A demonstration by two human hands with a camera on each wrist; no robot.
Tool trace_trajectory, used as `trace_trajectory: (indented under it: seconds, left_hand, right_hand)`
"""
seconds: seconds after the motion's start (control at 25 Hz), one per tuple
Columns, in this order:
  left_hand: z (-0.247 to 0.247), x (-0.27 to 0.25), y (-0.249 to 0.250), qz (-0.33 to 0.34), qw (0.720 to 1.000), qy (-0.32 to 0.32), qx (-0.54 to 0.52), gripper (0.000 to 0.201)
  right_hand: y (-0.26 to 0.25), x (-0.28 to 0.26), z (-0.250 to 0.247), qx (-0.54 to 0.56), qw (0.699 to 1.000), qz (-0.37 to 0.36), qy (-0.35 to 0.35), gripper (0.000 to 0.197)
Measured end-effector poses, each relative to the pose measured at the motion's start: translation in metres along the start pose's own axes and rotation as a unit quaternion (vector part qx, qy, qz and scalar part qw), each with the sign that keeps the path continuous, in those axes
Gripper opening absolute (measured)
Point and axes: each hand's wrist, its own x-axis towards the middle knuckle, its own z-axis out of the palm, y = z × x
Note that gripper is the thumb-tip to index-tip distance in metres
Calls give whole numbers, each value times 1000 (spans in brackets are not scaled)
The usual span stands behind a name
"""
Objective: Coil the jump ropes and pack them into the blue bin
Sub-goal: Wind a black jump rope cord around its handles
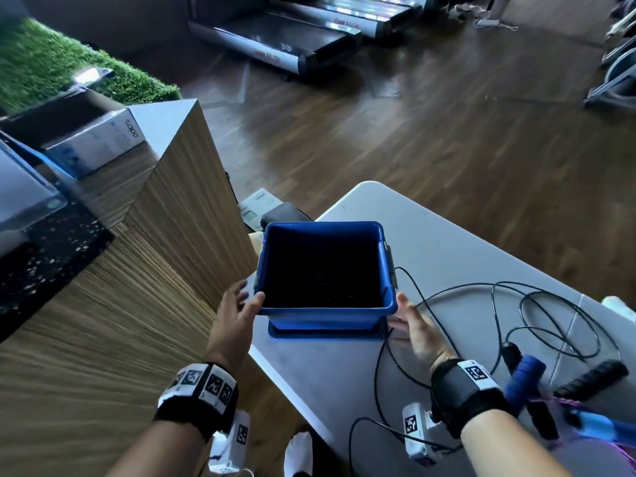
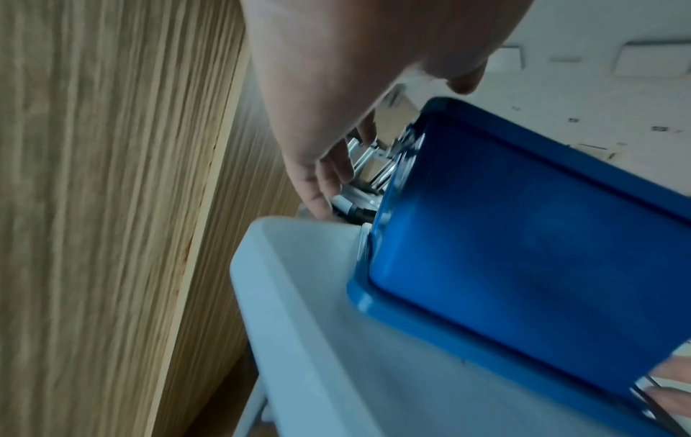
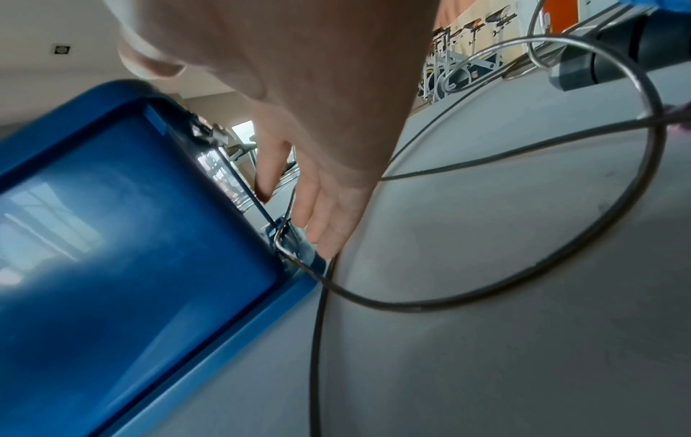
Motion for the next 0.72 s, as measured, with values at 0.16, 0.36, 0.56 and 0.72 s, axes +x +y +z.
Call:
trace_trajectory:
  seconds: [0.16,0.36,0.56,0.72]
  left_hand:
    - [-14,29,58,177,973,70,128,40]
    - [50,29,145,297,946,-61,117,8]
    - [158,-17,180,346,893,-258,128,6]
    - [230,-71,173,387,835,-345,182,7]
  right_hand:
    - [-7,5,-16,-30,998,-18,51,83]
    - [-8,-4,-58,-118,971,-66,198,44]
    - [6,-52,-122,-204,912,-104,341,20]
    - [38,-110,-182,-241,887,-43,391,23]
